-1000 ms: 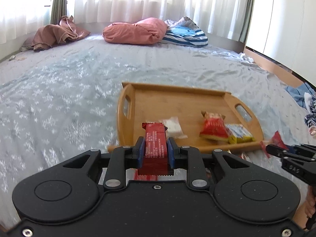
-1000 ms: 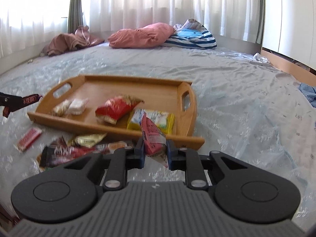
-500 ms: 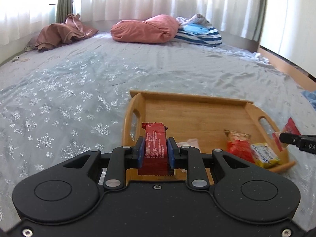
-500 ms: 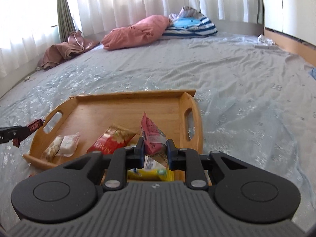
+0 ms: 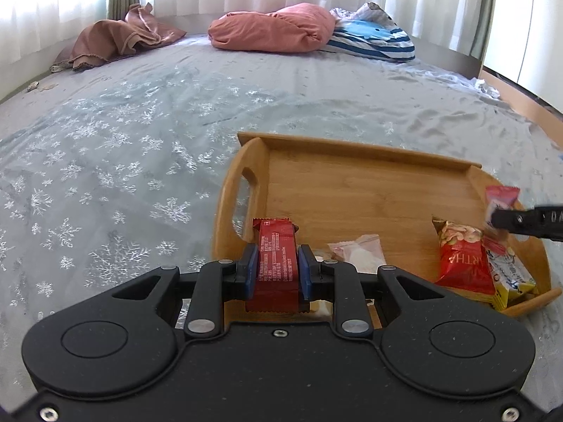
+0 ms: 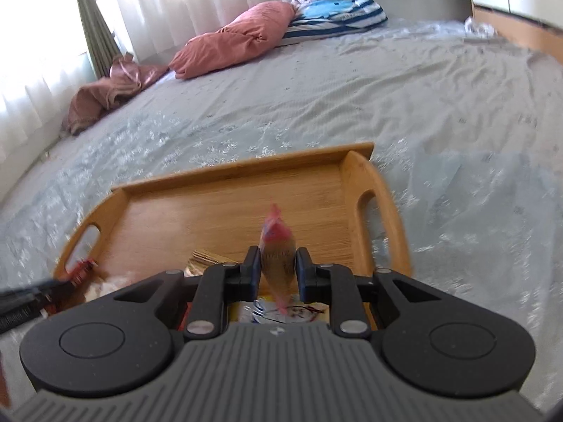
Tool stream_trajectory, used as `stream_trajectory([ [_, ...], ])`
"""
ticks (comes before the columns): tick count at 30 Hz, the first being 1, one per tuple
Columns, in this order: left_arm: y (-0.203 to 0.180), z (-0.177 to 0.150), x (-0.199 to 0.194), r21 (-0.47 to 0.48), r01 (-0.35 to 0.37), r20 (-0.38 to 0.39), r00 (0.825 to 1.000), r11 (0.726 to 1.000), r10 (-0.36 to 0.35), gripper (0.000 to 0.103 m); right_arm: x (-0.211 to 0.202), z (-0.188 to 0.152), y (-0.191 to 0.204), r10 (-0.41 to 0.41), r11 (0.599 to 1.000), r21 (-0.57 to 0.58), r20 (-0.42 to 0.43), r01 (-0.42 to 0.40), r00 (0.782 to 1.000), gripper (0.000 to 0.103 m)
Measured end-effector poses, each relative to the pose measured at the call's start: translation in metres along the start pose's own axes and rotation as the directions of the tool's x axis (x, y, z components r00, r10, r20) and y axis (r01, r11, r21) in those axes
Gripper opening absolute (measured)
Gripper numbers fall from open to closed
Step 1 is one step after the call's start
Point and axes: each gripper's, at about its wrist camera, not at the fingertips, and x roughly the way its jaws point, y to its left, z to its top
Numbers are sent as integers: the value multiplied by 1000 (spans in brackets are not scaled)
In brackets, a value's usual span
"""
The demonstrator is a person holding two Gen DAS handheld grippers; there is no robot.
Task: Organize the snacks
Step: 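Set the red bar on the tray with the left tool while the right tool places the pink cake there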
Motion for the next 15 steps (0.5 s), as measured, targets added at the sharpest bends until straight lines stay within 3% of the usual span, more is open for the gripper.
stream_trajectory([
  [4, -4, -2, 3, 13, 0, -5, 1000, 1000, 0, 23, 7, -1, -5, 60, 995, 78, -5, -59, 998, 24],
  [15, -3, -5, 4, 12, 3, -27, 1000, 1000, -3, 23, 17, -6, -21, 102, 977, 188, -21, -96, 995, 24],
])
